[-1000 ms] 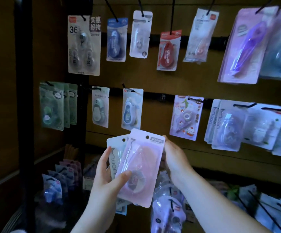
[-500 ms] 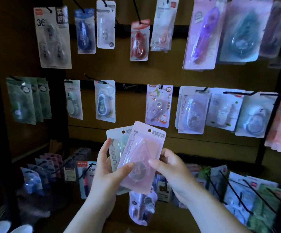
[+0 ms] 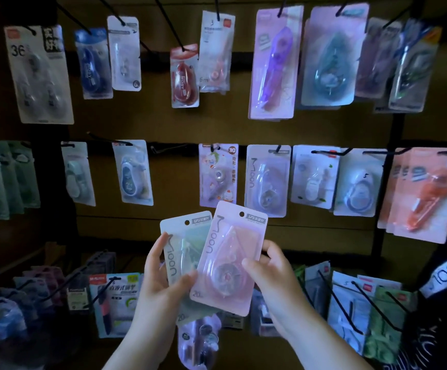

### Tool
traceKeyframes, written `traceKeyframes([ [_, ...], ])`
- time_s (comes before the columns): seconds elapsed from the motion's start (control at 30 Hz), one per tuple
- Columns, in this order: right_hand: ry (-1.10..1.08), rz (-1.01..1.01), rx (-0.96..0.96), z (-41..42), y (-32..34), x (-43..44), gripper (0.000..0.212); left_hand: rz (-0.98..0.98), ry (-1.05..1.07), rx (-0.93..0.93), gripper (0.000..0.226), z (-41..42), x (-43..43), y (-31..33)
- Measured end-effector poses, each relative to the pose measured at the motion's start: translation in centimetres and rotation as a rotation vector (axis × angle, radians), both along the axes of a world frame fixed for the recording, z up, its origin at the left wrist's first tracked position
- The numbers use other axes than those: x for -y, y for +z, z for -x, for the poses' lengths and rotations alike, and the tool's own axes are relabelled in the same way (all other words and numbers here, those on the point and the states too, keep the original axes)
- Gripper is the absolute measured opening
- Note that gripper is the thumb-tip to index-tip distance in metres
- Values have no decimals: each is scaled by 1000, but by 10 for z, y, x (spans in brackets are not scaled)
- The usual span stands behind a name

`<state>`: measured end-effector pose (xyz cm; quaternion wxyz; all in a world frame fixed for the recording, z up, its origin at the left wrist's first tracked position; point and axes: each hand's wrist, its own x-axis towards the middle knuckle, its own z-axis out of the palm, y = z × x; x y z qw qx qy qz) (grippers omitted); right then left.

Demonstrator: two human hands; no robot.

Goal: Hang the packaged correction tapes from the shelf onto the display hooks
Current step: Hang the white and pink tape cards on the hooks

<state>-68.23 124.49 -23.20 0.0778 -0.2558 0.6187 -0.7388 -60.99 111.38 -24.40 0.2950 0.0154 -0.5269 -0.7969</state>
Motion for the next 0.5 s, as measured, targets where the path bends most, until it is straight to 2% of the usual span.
traceKeyframes([
  [0.3,-211,141,-92,18,22,-64,31,57,-25,46,61,27,-43,6],
  [0.5,-272,106,-294,23,76,-66,14,44,-40,22,58,29,-45,13],
])
